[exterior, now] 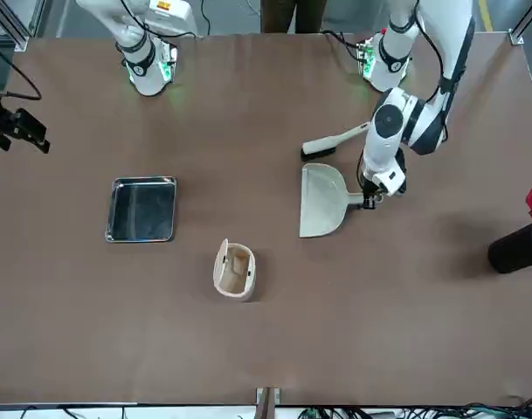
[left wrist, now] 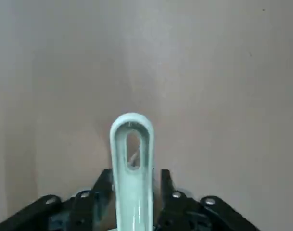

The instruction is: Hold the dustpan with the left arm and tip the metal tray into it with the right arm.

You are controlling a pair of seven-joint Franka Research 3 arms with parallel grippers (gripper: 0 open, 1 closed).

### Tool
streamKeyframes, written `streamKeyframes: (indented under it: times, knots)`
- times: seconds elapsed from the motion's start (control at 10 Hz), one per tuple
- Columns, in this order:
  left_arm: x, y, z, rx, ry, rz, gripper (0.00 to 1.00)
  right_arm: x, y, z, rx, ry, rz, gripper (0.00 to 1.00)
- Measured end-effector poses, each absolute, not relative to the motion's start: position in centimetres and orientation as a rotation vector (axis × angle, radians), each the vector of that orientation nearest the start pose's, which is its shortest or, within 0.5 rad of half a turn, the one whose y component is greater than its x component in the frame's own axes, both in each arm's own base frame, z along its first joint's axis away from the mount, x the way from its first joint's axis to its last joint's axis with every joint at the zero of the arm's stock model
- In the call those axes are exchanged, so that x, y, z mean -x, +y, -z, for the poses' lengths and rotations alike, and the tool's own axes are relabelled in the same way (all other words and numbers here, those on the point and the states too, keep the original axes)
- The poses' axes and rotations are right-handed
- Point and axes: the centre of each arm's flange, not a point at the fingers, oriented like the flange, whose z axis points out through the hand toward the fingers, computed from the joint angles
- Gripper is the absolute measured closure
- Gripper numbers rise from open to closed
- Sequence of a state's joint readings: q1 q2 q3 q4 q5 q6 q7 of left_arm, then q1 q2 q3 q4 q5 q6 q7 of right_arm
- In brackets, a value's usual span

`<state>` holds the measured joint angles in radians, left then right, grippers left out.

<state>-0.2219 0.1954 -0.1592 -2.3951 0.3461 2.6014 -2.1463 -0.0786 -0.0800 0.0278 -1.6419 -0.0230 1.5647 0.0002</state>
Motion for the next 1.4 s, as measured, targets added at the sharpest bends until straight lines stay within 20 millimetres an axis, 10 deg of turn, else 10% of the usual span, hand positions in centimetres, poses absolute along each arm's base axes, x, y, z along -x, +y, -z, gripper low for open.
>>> streamKeyframes:
  times: [0.3, 0.6, 1.1, 1.4]
  knots:
    - [-48.0, -18.8, -25.3, 2.265, -2.172, 0.267, 0.0, -52.8, -2.9, -63.4, 3.166, 0.081, 0.006, 0.0]
    - [-49.7, -18.0, -30.2, 2.213, -2.157, 0.334, 0.0, -52.8, -2.9, -63.4, 3.166, 0.081, 0.007, 0.0]
    - [-53.6, -18.8, -44.3, 2.29, -1.974, 0.321, 0.0, -52.9, -2.9, -63.5, 3.166, 0.083, 0.021, 0.0]
    - [-54.9, -16.7, -48.0, 2.48, -1.647, 0.27, 0.0, -53.1, -2.9, -63.7, 3.166, 0.081, 0.055, 0.0]
